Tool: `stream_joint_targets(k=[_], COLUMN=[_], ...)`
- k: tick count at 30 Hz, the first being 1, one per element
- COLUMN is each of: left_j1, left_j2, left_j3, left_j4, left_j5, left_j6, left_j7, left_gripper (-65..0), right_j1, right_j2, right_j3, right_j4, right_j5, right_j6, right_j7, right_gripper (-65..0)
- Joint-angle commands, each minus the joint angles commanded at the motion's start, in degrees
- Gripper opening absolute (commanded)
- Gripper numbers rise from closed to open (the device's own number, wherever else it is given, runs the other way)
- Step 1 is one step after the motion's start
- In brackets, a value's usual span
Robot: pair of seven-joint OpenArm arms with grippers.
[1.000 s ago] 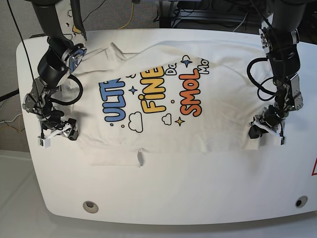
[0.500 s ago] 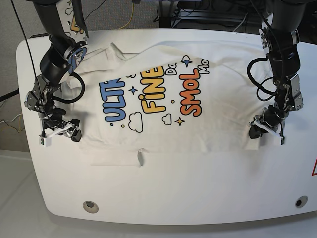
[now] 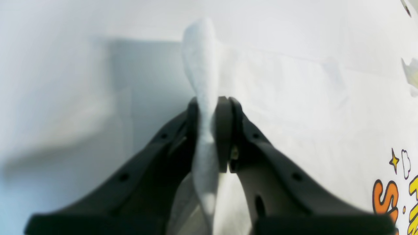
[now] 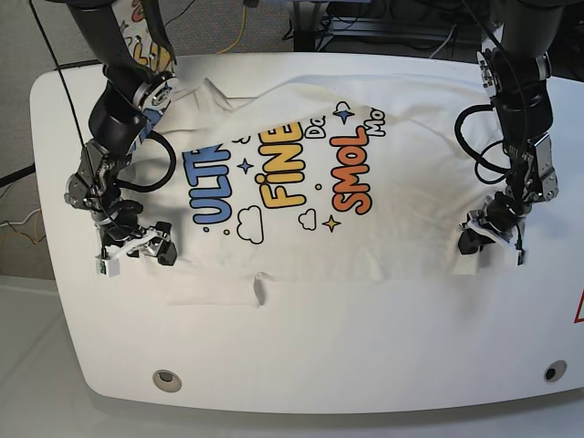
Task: Fold the T-shirt properly
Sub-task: 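Move the open right gripper along the side edge toward the hem, then close the right gripper on the hem corner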
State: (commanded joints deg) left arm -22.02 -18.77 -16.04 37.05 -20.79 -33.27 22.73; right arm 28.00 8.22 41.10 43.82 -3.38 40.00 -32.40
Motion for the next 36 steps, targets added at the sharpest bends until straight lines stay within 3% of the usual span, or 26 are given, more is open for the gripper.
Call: stream_joint_targets(k=[15,19,28,31,36], left_j1=[0.0,0.0,0.0,0.0,0.0], left_j2=[0.0,0.0,0.0,0.0,0.0], left_j3=[0.0,0.0,0.0,0.0,0.0], left_j4=[0.0,0.0,0.0,0.0,0.0], left_j5=[0.0,0.0,0.0,0.0,0.0], left_j6=[0.0,0.0,0.0,0.0,0.0], left_j7=[0.0,-0.1,-0.1,-0.2,-0.3], left_gripper=[-59.8,-59.8,-59.8,-59.8,-59.8], right_j1=[-1.0,-1.4,-2.5,-2.8,-2.9], right_j2=[0.0,0.0,0.0,-0.1,-0.1], right_j3=[-0.3,-0.3,-0.3,-0.3,-0.3], right_j4=[0.1,0.1,0.1,0.1,0.1], right_j5=[-0.4,-0.4,-0.4,-0.4,-0.4], right_j6=[0.0,0.0,0.0,0.0,0.0], right_j7=[0.0,0.0,0.0,0.0,0.0], right_gripper=[-17.3,-25.9,-55.2,-59.8,-60.6])
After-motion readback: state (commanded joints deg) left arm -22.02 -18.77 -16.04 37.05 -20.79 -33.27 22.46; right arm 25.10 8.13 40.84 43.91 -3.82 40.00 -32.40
